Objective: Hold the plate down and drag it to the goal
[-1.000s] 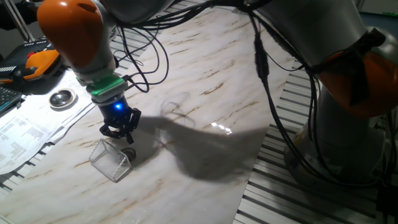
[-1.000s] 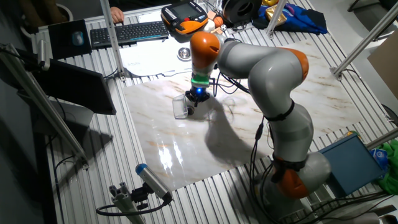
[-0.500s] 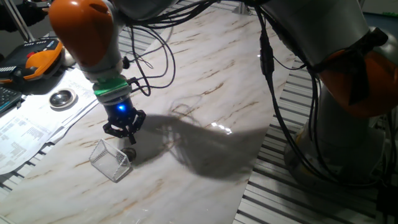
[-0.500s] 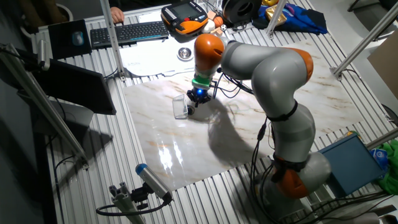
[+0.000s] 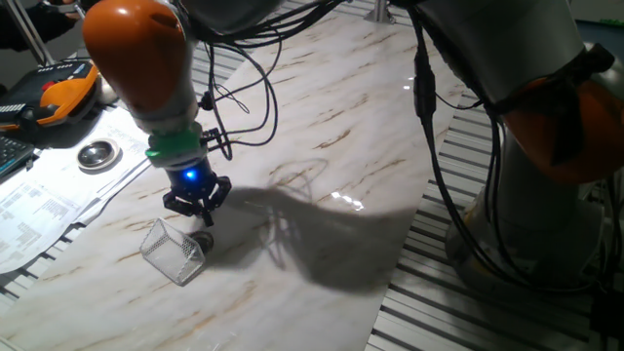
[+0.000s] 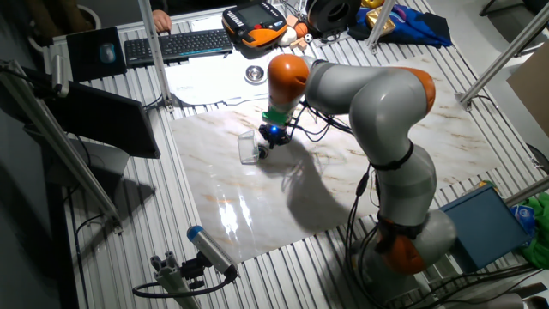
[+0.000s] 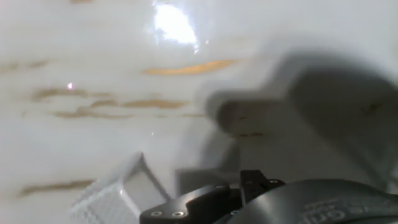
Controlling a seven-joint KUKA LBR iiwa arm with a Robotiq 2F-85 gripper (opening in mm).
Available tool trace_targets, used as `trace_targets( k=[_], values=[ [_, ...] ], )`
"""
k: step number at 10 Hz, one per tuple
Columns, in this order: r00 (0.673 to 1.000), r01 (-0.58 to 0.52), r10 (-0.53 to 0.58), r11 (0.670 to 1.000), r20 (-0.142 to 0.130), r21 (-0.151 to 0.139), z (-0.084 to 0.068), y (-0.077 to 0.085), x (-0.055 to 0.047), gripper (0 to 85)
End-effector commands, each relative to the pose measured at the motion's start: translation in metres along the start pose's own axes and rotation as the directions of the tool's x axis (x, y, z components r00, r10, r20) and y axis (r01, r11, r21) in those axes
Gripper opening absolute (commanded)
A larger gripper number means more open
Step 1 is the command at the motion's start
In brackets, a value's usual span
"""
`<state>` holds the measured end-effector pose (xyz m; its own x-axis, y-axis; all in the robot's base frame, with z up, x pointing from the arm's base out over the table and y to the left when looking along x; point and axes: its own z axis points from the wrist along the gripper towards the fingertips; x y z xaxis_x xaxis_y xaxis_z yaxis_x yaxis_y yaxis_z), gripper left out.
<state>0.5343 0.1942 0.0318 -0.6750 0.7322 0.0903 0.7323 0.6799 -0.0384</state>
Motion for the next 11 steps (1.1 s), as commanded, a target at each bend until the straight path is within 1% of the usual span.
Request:
trace_targets(
  k=[1,2,3,4,5,7,8,9,11],
  values=[
    [0.892,-0.451,0.452,0.892,0.013,-0.028,0.0042,0.0002,-0.0009,0.0],
    [0.890,-0.454,0.455,0.890,0.019,-0.031,0.0085,-0.0002,-0.0024,0.0],
    [0.891,-0.453,0.454,0.891,0.005,-0.031,0.0099,0.0002,-0.0026,0.0],
    [0.904,-0.428,0.428,0.903,-0.027,-0.020,0.0097,0.0002,-0.0025,0.0],
    [0.919,-0.392,0.391,0.920,-0.056,-0.019,0.0091,0.0006,-0.0020,0.0],
    [0.959,-0.268,0.266,0.963,-0.098,-0.011,0.0052,0.0039,0.0016,0.0],
    [0.976,-0.188,0.187,0.982,-0.113,0.003,0.0026,0.0058,0.0039,0.0],
    [0.984,-0.143,0.145,0.989,-0.099,0.026,0.0023,0.0081,0.0059,0.0],
    [0.988,-0.115,0.117,0.993,-0.103,0.027,0.0021,0.0095,0.0072,0.0]
  ],
)
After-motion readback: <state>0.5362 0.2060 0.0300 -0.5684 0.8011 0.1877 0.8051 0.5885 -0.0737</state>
